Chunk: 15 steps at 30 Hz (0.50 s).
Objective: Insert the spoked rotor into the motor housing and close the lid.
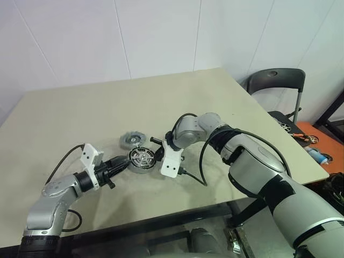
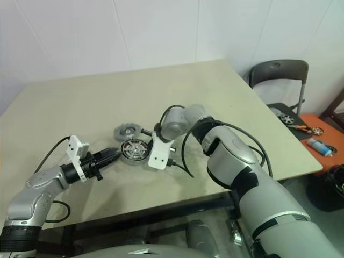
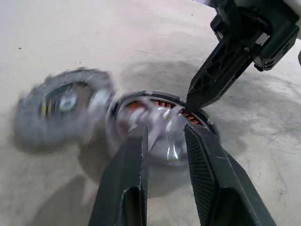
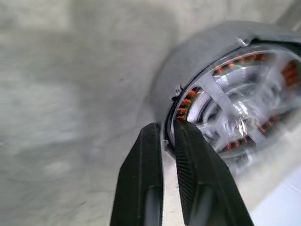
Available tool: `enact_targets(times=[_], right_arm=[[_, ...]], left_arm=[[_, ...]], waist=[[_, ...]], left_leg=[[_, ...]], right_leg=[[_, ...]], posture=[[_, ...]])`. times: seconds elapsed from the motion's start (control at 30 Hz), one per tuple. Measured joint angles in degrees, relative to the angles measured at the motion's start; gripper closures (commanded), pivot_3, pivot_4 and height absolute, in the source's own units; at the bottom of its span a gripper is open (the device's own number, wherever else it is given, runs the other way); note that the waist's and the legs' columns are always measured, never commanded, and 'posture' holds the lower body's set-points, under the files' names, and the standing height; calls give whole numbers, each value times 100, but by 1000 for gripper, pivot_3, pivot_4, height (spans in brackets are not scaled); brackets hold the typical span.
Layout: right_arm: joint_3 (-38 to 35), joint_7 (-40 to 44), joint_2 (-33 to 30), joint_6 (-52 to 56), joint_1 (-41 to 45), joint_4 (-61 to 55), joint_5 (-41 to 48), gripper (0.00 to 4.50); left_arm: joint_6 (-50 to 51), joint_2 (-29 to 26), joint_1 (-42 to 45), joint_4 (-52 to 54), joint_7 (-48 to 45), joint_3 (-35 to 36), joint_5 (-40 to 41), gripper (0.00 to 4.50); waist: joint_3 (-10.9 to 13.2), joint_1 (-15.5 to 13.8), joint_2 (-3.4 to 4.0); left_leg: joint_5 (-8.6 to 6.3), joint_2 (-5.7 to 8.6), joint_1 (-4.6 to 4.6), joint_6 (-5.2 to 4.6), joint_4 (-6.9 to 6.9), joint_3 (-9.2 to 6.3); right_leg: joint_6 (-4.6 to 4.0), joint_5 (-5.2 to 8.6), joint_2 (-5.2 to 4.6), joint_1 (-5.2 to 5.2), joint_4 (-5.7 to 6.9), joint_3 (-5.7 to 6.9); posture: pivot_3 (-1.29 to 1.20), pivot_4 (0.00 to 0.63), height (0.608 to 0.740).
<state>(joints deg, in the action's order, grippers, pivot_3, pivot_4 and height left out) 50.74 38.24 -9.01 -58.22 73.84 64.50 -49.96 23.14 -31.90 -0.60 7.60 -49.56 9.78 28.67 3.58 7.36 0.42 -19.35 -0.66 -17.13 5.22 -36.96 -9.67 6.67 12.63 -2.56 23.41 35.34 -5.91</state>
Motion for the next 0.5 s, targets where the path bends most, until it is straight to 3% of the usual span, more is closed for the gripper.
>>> enact_targets(times=[0.1, 0.27, 0.5], right_arm=[[-88, 444, 68, 97, 8, 2, 244, 4419], [-629, 2149, 164, 796, -249, -149, 1341, 4419], [-1121, 4118, -295, 2715, -603, -1371, 2304, 4419]], left_arm=[[-3, 6, 82, -9, -1, -1, -10, 3191], [-5, 20, 148, -95, -21, -28, -59, 3191], [-90, 59, 416, -434, -157, -272, -133, 3191]], waist=[[0, -6, 0], [1, -13, 2], [2, -155, 3]], left_leg=[[0, 0, -1, 0, 2, -2], [0, 0, -12, 0, 2, -2], [1, 1, -24, 2, -5, -7]], right_leg=[[3, -1, 0, 1, -2, 0], [16, -8, -2, 3, -13, 1], [18, -8, -4, 4, -20, 9]], posture=[[0, 0, 740], [0, 0, 740], [0, 0, 740]])
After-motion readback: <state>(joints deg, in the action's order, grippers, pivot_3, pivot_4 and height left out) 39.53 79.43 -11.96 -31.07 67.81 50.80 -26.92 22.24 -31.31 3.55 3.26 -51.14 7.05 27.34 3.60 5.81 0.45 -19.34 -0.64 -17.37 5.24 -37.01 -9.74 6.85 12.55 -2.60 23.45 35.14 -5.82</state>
